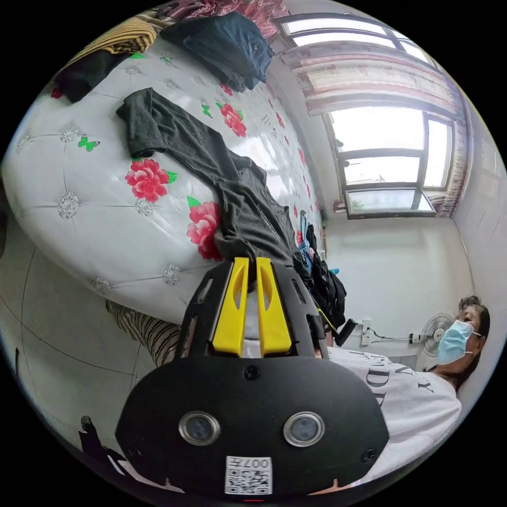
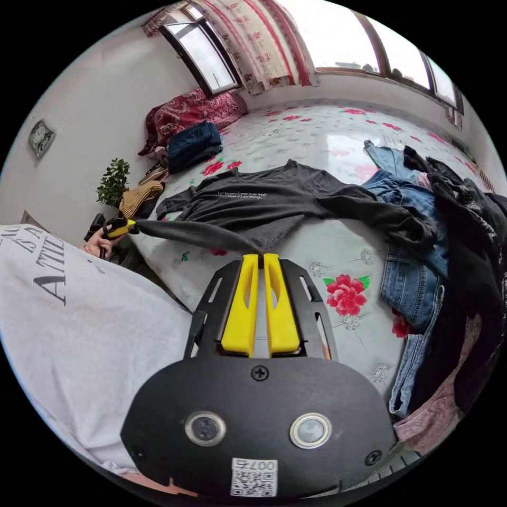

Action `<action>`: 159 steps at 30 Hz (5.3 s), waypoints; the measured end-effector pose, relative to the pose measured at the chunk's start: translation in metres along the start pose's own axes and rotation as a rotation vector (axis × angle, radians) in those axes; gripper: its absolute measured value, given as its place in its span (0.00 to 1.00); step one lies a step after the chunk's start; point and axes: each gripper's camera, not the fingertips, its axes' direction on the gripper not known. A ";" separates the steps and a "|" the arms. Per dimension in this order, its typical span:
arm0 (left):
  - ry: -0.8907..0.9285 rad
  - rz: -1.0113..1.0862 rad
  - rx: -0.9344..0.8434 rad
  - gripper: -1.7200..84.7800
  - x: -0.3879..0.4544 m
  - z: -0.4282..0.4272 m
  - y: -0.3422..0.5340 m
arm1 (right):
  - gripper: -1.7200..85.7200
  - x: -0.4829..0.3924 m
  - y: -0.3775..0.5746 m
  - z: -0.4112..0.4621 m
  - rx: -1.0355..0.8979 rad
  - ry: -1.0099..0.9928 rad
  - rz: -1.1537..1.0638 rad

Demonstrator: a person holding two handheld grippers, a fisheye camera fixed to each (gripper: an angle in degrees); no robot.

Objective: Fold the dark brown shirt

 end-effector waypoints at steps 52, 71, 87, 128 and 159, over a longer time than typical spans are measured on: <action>-0.229 0.063 -0.397 0.01 -0.015 0.069 -0.077 | 0.02 0.043 -0.014 0.099 -0.271 0.030 0.157; 0.019 -0.069 -0.297 0.01 -0.003 0.055 -0.117 | 0.02 0.112 -0.020 0.089 -0.146 -0.233 0.490; 0.046 -0.018 -0.338 0.01 0.022 0.066 -0.163 | 0.02 0.128 -0.050 0.083 -0.178 -0.214 0.462; -0.058 -0.301 -0.243 0.01 -0.046 0.054 -0.149 | 0.06 0.021 -0.063 0.108 -0.193 0.186 0.085; -0.202 -0.198 -0.395 0.02 -0.069 -0.001 -0.095 | 0.04 -0.074 -0.057 0.201 -0.472 -0.264 -0.161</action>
